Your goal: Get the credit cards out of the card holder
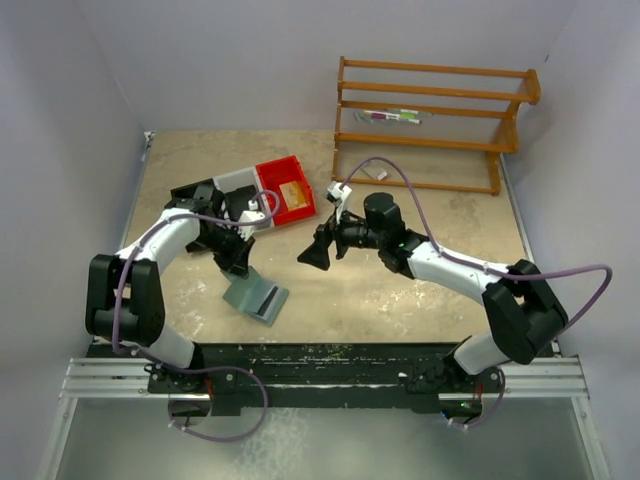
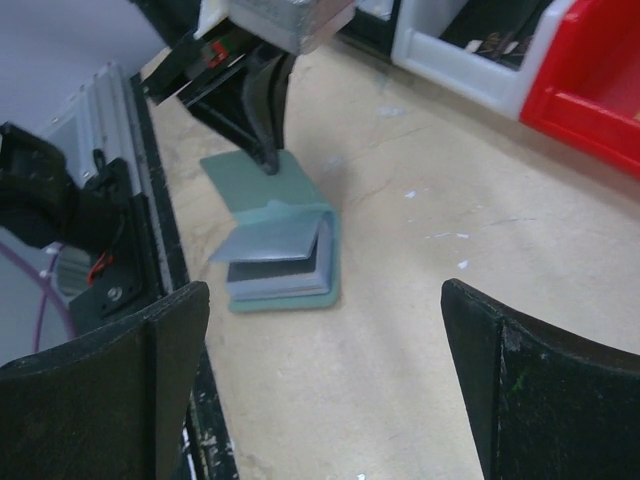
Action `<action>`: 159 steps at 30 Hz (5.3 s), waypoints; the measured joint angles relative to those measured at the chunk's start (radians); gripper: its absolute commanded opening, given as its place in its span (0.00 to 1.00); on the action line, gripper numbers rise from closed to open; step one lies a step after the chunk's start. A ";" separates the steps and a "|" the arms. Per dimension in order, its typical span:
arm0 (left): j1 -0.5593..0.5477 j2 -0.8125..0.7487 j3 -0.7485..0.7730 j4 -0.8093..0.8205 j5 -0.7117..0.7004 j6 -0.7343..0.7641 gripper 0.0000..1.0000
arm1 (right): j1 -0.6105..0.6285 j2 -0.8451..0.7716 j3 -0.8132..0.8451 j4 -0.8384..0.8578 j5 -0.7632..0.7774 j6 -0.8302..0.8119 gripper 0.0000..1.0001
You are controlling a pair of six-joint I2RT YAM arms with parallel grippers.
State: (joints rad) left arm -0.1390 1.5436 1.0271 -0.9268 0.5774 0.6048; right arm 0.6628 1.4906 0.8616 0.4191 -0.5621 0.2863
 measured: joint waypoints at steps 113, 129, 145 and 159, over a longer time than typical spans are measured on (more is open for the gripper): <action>-0.051 -0.106 0.295 -0.557 0.688 0.368 0.00 | 0.209 0.073 0.110 0.205 -0.081 -0.275 0.89; -0.092 -0.109 0.427 -0.589 0.743 0.347 0.54 | 0.172 -0.034 0.142 0.022 -0.298 -0.273 0.00; -0.092 -0.353 0.337 -0.451 0.648 0.221 0.57 | 0.116 -0.092 0.215 0.043 -0.397 0.017 0.00; -0.090 -0.365 0.262 -0.199 0.734 -0.079 0.31 | 0.116 0.002 0.421 -0.082 -0.393 0.189 0.00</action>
State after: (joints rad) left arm -0.2291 1.1786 1.2896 -1.1259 1.3117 0.5259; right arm 0.7788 1.4925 1.2823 0.3374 -0.9554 0.4755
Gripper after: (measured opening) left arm 0.363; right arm 0.028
